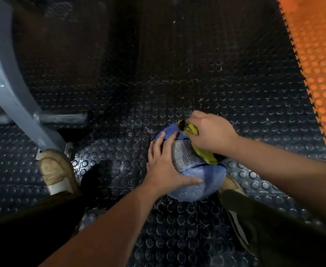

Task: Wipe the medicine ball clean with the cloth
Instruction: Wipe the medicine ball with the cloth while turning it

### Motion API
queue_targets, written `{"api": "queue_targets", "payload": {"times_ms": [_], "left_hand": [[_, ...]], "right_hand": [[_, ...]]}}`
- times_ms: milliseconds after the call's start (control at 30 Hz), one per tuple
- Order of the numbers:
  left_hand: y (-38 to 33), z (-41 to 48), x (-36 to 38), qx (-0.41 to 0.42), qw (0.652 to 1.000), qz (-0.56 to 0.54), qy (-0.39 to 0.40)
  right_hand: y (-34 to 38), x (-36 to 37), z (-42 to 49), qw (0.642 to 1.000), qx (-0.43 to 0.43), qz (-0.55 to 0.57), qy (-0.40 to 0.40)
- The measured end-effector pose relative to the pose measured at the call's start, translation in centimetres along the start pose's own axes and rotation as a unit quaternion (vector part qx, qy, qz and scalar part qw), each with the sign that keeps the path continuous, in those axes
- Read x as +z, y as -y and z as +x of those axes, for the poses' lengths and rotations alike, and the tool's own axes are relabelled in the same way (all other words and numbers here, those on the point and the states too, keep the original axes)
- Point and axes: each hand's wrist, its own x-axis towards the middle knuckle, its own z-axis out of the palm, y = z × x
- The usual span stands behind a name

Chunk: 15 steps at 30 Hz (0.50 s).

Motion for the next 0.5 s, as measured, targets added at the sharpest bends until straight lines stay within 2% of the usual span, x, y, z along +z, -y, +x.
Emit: {"api": "queue_targets", "payload": {"times_ms": [133, 267, 333, 500], "left_hand": [[0.2, 1.5, -1.8, -0.002, 0.999, -0.041, 0.017], [-0.2, 1.9, -1.6, 0.007, 0.999, -0.035, 0.018], [-0.1, 1.6, -1.0, 0.006, 0.999, -0.036, 0.011], [0.0, 0.8, 0.0, -0.010, 1.000, 0.027, 0.000]], "right_hand": [[1.3, 0.1, -4.0, 0.993, -0.115, -0.015, 0.011], [0.6, -0.5, -4.3, 0.984, -0.167, -0.038, 0.045], [0.3, -0.6, -3.6, 0.984, -0.168, -0.048, 0.036], [1.5, -0.7, -1.0, 0.994, -0.071, -0.078, 0.022]]}}
